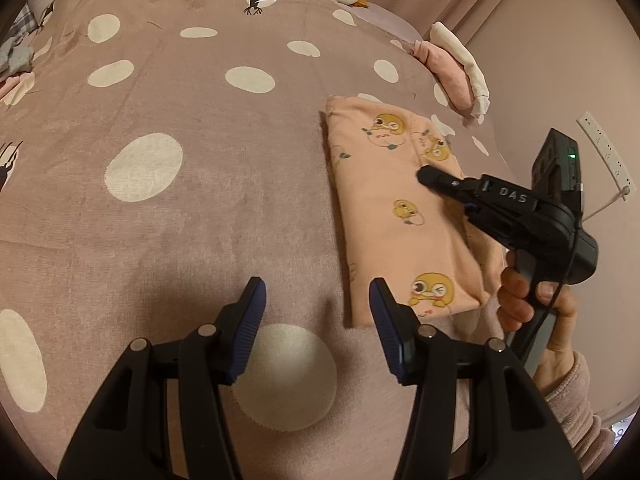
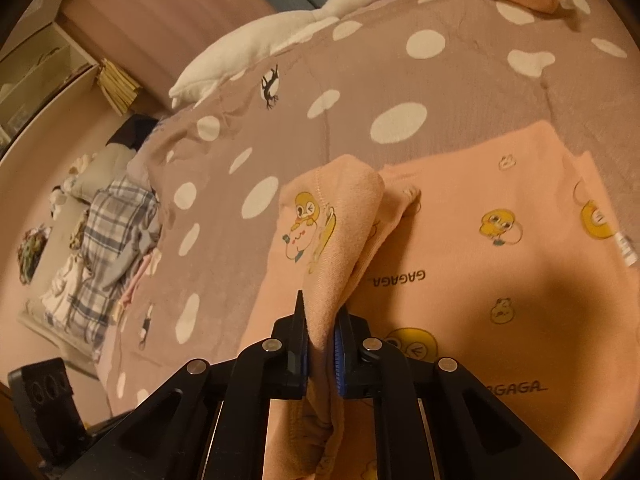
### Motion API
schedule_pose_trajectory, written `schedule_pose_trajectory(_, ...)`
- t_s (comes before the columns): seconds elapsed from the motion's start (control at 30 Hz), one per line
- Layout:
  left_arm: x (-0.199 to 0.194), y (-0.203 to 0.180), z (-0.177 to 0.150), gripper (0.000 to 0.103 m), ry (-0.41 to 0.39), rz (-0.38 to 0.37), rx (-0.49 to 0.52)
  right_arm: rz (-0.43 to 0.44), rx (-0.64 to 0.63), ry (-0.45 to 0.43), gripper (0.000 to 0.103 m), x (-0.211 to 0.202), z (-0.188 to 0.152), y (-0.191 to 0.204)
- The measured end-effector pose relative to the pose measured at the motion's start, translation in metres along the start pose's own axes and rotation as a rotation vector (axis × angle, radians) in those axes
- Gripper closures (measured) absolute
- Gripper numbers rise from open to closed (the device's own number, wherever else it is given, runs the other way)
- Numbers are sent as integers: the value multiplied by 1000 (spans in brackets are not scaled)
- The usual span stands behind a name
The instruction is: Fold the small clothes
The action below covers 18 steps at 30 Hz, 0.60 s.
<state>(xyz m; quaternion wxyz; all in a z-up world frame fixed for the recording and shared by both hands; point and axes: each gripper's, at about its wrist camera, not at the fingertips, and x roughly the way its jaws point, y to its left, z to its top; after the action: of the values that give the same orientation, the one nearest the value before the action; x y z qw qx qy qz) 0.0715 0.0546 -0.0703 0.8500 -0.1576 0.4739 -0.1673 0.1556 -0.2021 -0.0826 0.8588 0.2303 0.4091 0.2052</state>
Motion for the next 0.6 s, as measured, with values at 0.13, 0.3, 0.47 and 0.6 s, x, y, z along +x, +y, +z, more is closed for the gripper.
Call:
schedule_pose_trajectory(0.13,1,-4,0,50,1,1,12,-13,-9,-29,92,-14,5,-3)
schedule_pose_trajectory(0.3,4,-11,1,50,6,-1,27,-35,-5,-69,92,-34,11,-13)
schedule_pose_trajectory(0.47,8,-19,1,50,15,-4,43,-67,-4,-93,92,-49,15,-24)
schedule_pose_trajectory(0.6,12,-26,2,50,26,-2,55,-93,6,-107,92,-56,17,-34)
